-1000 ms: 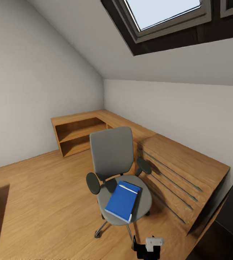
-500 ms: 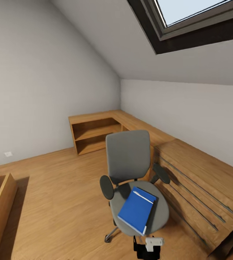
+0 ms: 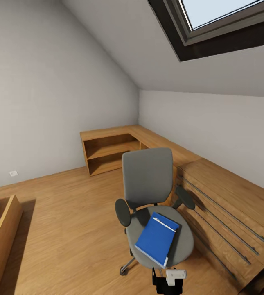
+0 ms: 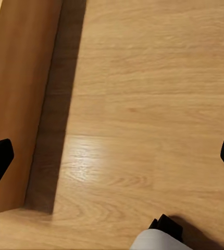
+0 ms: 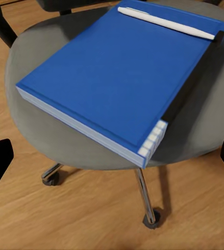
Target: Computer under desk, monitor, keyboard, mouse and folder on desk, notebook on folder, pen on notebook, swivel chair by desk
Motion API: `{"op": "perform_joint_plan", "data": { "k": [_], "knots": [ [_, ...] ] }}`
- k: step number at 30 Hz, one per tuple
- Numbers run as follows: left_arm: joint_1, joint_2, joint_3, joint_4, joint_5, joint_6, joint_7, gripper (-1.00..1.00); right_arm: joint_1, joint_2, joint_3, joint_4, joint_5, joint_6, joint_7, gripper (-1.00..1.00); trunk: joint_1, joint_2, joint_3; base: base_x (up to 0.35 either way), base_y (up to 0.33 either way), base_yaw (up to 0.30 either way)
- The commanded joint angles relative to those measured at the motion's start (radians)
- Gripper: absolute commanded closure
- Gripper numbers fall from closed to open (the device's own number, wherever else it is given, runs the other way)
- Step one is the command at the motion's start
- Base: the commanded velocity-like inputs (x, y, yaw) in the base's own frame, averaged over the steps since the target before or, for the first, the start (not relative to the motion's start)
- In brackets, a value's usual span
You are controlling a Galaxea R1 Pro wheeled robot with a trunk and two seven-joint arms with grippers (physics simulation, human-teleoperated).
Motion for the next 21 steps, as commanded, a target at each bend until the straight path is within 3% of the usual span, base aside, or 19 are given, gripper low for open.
{"op": "perform_joint_plan", "data": {
  "k": [1, 7, 12, 13, 14, 15, 17, 21],
  "knots": [
    [0.0, 0.002, -0.007, -0.002, 0.01, -0.013, 0.006, -1.0, -0.001, 0.0, 0.009, 0.001, -0.008, -0.003, -0.003, -1.0, 0.0, -0.001, -0.001, 0.0, 0.0, 0.0],
    [0.0, 0.002, -0.008, -0.002, 0.008, -0.095, 0.006, -1.0, -0.001, 0.0, 0.009, 0.0, -0.009, -0.003, -0.002, -1.0, 0.0, -0.001, -0.001, 0.0, 0.0, -0.005],
    [0.0, 0.003, -0.011, -0.003, 0.008, -0.109, 0.005, -1.0, -0.001, 0.001, 0.01, 0.0, -0.01, -0.005, -0.002, -1.0, 0.0, -0.001, -0.001, 0.0, 0.0, -0.052],
    [0.001, 0.017, -0.009, -0.152, 0.007, -0.12, 0.002, -1.0, -0.001, -0.01, 0.012, -0.016, -0.005, -0.01, -0.001, -1.0, 0.0, -0.001, -0.001, 0.0, 0.0, -0.001],
    [0.001, 0.034, -0.009, -0.219, 0.009, -0.107, 0.002, -1.0, -0.002, -0.019, 0.012, -0.049, -0.005, -0.006, -0.003, -1.0, 0.0, -0.001, -0.001, 0.0, 0.0, 0.0],
    [0.001, 0.047, -0.008, -0.388, 0.011, 0.033, 0.002, -1.0, -0.002, -0.054, 0.01, -0.176, -0.007, 0.024, -0.007, -1.0, 0.0, -0.001, -0.001, 0.0, 0.0, 0.0],
    [0.001, 0.049, -0.004, -0.478, 0.011, 0.124, 0.003, -1.0, -0.003, -0.074, 0.009, -0.239, -0.008, 0.079, -0.008, -1.0, 0.0, -0.001, -0.001, 0.0, 0.0, 0.0],
    [0.0, 0.055, 0.04, -0.698, 0.013, 0.331, 0.005, -1.0, -0.004, -0.14, 0.007, -0.427, -0.012, 0.289, -0.004, -1.0, 0.0, -0.001, -0.001, 0.0, 0.0, 0.0]
  ]
}}
